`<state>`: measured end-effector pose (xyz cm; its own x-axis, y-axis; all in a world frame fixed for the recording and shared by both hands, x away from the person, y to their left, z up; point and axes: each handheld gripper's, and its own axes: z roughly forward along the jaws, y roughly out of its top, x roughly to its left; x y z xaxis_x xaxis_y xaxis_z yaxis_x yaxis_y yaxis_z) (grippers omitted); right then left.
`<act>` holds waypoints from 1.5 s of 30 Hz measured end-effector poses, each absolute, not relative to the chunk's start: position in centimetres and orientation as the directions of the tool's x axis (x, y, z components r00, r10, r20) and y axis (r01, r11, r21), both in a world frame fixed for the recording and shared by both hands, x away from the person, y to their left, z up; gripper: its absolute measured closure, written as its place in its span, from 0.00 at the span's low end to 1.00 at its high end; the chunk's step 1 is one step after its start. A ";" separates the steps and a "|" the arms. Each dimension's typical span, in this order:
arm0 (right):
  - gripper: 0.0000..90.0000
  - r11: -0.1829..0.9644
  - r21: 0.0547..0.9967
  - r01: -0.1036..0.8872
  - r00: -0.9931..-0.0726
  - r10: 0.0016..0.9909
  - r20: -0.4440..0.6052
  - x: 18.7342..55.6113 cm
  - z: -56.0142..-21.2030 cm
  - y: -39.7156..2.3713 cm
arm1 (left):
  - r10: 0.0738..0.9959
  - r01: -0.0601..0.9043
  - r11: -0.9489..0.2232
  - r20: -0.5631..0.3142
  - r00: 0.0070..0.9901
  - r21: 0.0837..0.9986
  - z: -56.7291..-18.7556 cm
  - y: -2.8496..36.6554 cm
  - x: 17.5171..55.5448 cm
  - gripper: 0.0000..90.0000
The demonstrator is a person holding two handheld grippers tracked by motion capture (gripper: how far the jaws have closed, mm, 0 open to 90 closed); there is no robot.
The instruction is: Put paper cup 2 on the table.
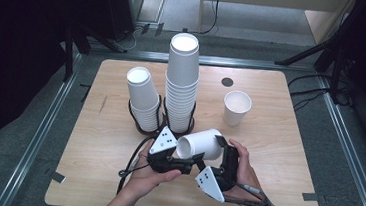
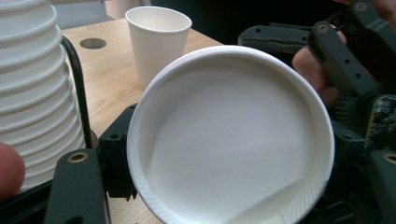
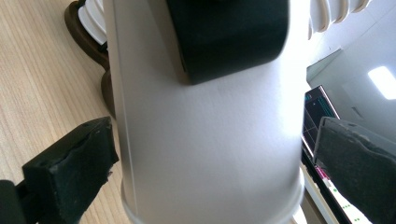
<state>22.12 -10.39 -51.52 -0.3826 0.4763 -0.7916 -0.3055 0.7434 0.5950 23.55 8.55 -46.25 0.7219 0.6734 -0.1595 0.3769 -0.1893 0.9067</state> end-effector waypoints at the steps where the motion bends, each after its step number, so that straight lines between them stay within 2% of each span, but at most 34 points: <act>1: 0.00 0.742 0.597 -0.305 -0.383 0.478 -0.790 22.1 -51.5 -10.4 | 0.673 0.378 -0.188 -0.162 0.722 0.906 -46.3 8.6 23.6 0.28; 14: 0.00 0.708 0.639 -0.301 -0.414 0.506 -0.756 21.2 -50.5 -11.0 | 0.703 0.362 -0.166 -0.148 0.696 0.917 -46.3 9.1 23.8 0.28; 19: 0.00 0.662 0.703 -0.260 -0.435 0.569 -0.698 21.0 -49.8 -11.6 | 0.713 0.338 -0.147 -0.138 0.687 0.930 -46.4 9.3 23.8 0.28; 22: 0.00 0.604 0.770 -0.203 -0.475 0.628 -0.617 21.1 -49.4 -12.1 | 0.714 0.324 -0.132 -0.137 0.687 0.937 -46.3 9.5 23.7 0.28; 28: 0.00 0.512 0.851 -0.122 -0.472 0.724 -0.503 21.5 -48.5 -12.8 | 0.718 0.309 -0.130 -0.126 0.685 0.942 -46.3 9.6 23.7 0.28; 31: 0.00 0.431 0.899 -0.074 -0.480 0.775 -0.411 21.8 -47.8 -13.2 | 0.733 0.300 -0.134 -0.109 0.671 0.944 -46.4 9.5 23.7 0.28; 38: 0.03 0.161 0.984 0.077 -0.477 0.872 -0.105 22.4 -46.7 -14.2 | 0.727 0.284 -0.093 -0.130 0.674 0.954 -46.4 9.6 23.6 0.27; 45: 0.05 -0.054 0.972 0.228 -0.456 0.876 0.156 23.0 -46.2 -15.2 | 0.738 0.244 -0.063 -0.119 0.664 0.968 -46.6 9.4 23.4 0.27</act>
<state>23.04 -15.22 -46.18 -0.4560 0.8763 0.1556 0.2281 -0.0539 0.9721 23.38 9.37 -46.61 0.6638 0.7384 -0.1189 0.2439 -0.0635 0.9677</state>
